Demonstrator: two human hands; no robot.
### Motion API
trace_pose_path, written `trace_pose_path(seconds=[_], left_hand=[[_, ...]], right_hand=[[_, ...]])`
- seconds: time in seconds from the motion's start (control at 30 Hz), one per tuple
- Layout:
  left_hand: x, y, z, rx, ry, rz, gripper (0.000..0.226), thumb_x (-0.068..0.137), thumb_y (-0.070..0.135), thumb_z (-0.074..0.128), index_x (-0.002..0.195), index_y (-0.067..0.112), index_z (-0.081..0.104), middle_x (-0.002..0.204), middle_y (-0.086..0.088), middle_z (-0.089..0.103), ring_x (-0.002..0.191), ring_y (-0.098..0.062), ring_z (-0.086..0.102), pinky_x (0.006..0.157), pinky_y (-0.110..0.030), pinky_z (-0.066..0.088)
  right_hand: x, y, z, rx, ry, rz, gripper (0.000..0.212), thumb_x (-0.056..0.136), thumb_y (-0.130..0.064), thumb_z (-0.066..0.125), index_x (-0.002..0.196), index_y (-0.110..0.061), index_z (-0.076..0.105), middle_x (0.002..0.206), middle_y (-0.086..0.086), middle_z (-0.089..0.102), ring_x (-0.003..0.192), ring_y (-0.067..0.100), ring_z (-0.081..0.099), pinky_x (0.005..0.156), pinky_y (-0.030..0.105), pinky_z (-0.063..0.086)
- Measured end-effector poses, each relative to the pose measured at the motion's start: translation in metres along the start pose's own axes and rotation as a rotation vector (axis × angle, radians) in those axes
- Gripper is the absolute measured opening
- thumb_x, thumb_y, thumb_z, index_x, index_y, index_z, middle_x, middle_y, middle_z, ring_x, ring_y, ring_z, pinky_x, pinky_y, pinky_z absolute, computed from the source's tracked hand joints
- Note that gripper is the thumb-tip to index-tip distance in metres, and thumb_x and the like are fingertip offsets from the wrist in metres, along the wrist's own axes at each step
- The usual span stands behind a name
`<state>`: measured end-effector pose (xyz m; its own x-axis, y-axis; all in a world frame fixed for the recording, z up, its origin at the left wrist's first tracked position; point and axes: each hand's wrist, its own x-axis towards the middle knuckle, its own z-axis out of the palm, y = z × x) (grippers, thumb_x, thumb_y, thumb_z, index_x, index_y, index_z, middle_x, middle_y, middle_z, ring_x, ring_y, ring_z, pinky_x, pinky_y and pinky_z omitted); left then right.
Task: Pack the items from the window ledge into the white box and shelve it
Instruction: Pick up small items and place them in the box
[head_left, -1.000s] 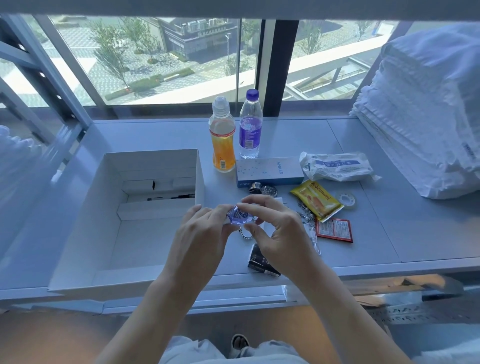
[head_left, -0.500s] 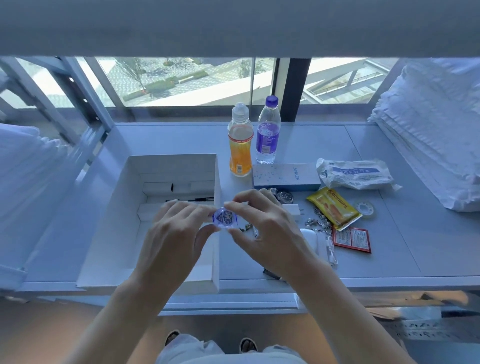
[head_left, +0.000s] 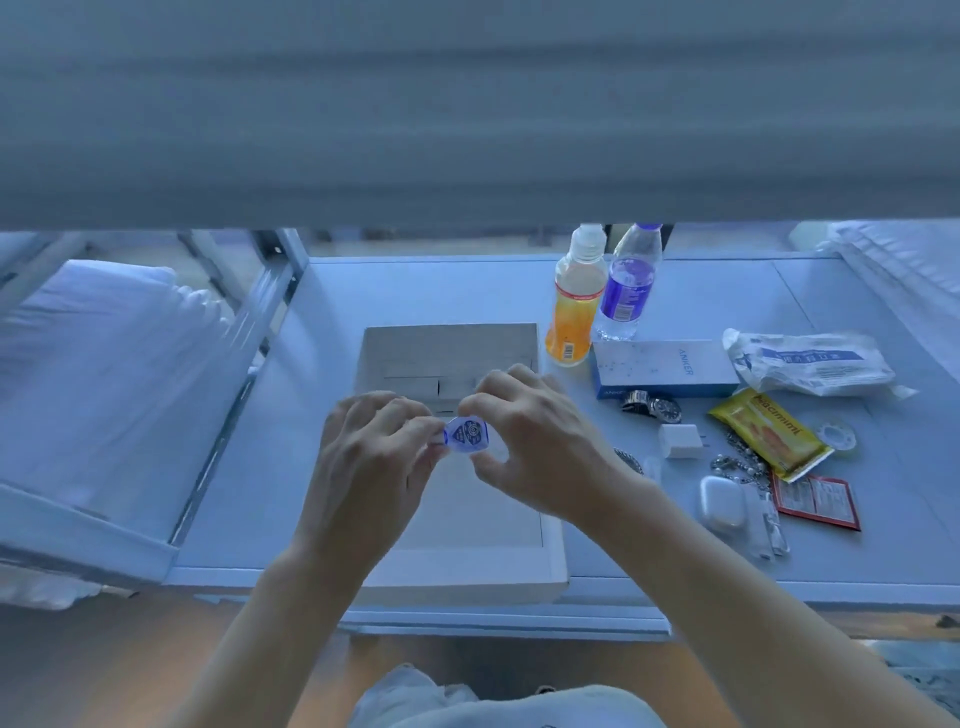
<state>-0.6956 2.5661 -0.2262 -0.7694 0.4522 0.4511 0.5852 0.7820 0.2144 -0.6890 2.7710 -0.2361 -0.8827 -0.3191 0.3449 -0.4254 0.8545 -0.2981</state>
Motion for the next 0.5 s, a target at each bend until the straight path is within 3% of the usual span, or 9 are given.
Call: trace_pose_path(seconds=[0.1,0.27,0.5], left_hand=[[0.007,-0.032,0.001,0.014,-0.025,-0.007,0.01,0.088,0.024,0.08,0.095,0.017,0.077,0.101,0.005,0.071,0.103,-0.027,0.062,0.092,-0.048,0.046],[0.013,-0.067,0.008,0.022,-0.083,-0.094,0.017,0.083,0.02,0.081,0.099,0.019,0.076,0.121,-0.004,0.066,0.115,-0.032,0.056,0.097,-0.052,0.046],[-0.01,-0.068,0.025,-0.076,-0.068,-0.197,0.027,0.089,0.015,0.073,0.115,0.014,0.072,0.133,-0.011,0.059,0.127,-0.035,0.05,0.104,-0.054,0.045]], right_hand=[[0.026,-0.005,0.005,-0.03,-0.069,0.019,0.028,0.084,-0.029,0.07,0.111,-0.022,0.072,0.103,-0.004,0.062,0.1,0.021,0.055,0.086,0.038,0.043],[0.068,-0.001,0.025,-0.099,-0.191,0.082,0.029,0.085,-0.028,0.066,0.113,-0.023,0.071,0.106,-0.003,0.06,0.102,0.023,0.054,0.084,0.037,0.041],[0.109,-0.003,0.074,-0.31,-0.31,-0.014,0.023,0.089,-0.022,0.064,0.111,-0.017,0.065,0.112,0.004,0.057,0.106,0.027,0.056,0.078,0.038,0.03]])
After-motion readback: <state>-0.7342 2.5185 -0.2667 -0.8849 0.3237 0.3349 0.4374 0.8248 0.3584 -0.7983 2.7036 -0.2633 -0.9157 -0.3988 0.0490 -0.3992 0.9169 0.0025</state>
